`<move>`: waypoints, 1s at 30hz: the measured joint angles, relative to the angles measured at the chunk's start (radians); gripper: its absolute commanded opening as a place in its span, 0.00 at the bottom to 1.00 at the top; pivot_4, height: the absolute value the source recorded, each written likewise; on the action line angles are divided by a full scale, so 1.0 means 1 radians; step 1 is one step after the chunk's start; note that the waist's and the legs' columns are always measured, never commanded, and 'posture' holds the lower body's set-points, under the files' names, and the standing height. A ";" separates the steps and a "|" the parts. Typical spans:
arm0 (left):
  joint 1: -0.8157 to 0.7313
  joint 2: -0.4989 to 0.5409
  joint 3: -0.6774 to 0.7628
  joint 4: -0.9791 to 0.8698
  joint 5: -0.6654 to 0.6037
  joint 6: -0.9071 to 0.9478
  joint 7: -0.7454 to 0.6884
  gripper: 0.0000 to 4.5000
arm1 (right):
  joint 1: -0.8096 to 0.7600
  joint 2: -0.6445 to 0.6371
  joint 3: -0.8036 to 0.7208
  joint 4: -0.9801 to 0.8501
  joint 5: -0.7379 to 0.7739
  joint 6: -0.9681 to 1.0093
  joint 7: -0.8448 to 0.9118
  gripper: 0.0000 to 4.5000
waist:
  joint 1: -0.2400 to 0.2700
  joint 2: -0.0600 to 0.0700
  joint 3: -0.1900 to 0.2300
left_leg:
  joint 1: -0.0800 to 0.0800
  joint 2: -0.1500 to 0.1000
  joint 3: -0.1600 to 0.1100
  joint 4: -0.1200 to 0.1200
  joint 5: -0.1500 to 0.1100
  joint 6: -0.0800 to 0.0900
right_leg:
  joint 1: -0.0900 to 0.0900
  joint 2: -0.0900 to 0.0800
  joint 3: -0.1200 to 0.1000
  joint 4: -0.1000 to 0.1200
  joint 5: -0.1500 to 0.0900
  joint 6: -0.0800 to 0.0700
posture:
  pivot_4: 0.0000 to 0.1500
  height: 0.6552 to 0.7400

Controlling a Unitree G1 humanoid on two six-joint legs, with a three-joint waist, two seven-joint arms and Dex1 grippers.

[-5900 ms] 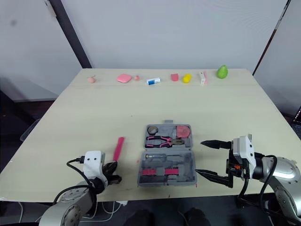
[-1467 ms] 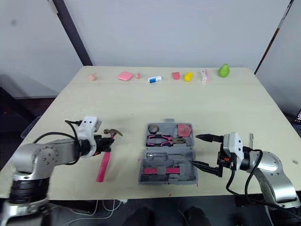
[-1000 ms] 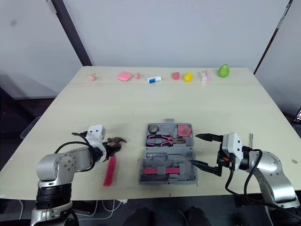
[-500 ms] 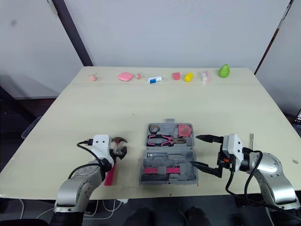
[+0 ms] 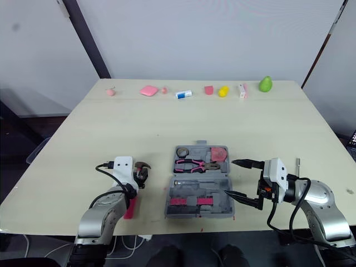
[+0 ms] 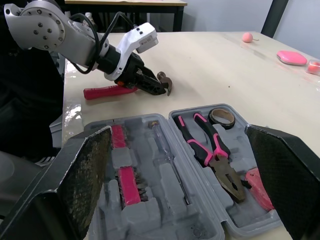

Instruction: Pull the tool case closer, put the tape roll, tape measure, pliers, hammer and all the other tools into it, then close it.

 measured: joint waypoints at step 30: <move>-0.181 0.520 -0.137 -0.072 -0.090 -0.050 -0.757 0.00 | 0.005 -0.001 -0.027 0.038 0.018 -0.013 0.019 1.00 | 0.000 0.001 0.001 | -0.003 0.001 0.003 0.000 0.000 0.000 | -0.001 0.000 -0.001 -0.003 0.000 0.000 | 1.00 1.00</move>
